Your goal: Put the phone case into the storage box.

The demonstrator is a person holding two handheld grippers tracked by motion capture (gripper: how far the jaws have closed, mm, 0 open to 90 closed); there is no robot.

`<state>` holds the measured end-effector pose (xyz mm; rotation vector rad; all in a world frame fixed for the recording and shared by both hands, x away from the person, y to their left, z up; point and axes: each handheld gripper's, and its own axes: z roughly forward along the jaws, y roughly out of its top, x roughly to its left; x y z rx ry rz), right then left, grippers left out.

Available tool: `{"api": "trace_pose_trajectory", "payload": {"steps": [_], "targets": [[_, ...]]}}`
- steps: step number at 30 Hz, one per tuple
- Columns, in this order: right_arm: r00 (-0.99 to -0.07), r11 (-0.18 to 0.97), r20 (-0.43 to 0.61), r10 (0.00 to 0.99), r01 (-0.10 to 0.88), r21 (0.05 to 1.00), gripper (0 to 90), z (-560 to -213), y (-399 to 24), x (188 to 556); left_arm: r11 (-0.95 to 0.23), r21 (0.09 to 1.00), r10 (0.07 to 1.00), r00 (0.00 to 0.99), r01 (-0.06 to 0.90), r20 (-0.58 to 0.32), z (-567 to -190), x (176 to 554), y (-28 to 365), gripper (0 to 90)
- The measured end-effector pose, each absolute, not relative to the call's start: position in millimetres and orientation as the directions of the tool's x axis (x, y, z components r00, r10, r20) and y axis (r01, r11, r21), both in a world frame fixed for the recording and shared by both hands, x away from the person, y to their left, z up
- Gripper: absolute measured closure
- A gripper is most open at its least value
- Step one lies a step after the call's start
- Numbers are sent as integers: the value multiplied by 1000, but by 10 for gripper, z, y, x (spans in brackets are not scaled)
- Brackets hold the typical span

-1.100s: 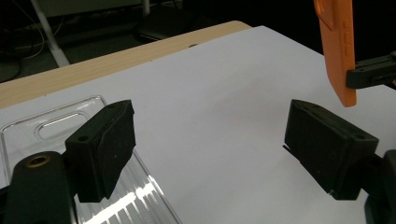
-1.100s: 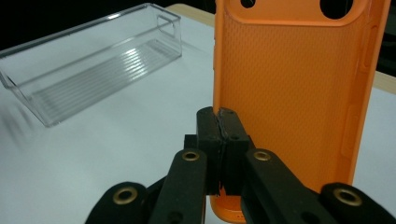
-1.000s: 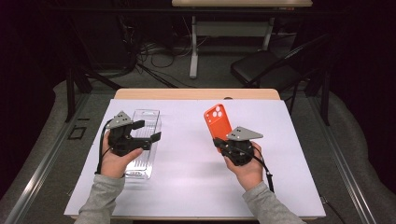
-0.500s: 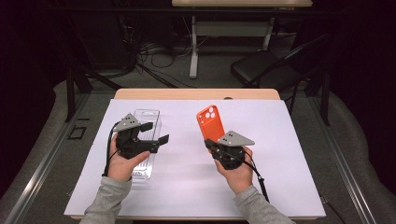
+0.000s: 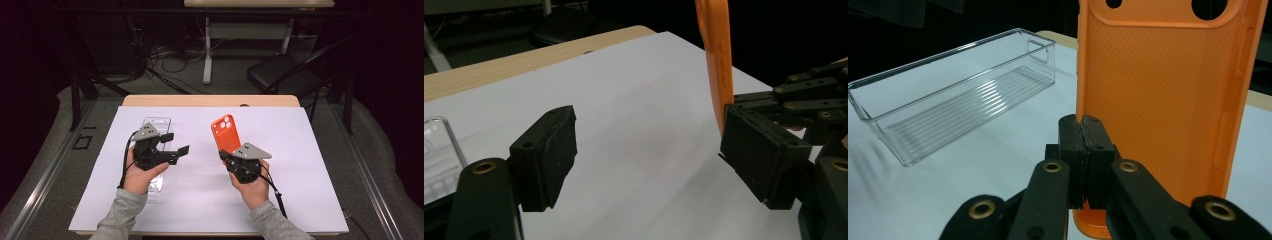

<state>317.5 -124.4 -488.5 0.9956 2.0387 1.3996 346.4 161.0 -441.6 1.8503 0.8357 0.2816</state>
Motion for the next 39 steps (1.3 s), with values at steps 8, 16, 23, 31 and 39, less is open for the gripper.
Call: {"api": "trace_pose_trajectory", "payload": {"steps": [8, 16, 23, 31, 39], "targets": [[-616, 199, 25, 788, 292, 936, 894, -4873, -1218, 3159, -174, 890, 648, 729, 422, -219, -4365, 3466, 1505, 293], [-615, 190, 29, 788, 288, 939, 894, -4853, -1203, 3151, -173, 885, 645, 729, 432, -230, -4361, 3501, 1439, 301], [-619, 194, 25, 785, 283, 939, 894, -4862, -1190, 3150, -175, 882, 648, 726, 438, -232, -4372, 3524, 1411, 301], [-618, 192, 26, 785, 282, 940, 894, -4859, -1172, 3138, -171, 882, 642, 729, 439, -238, -4368, 3533, 1340, 312], [-616, 179, 31, 787, 277, 944, 894, -4848, -1114, 3134, -159, 879, 630, 732, 450, -261, -4354, 3541, 1273, 344]]}}
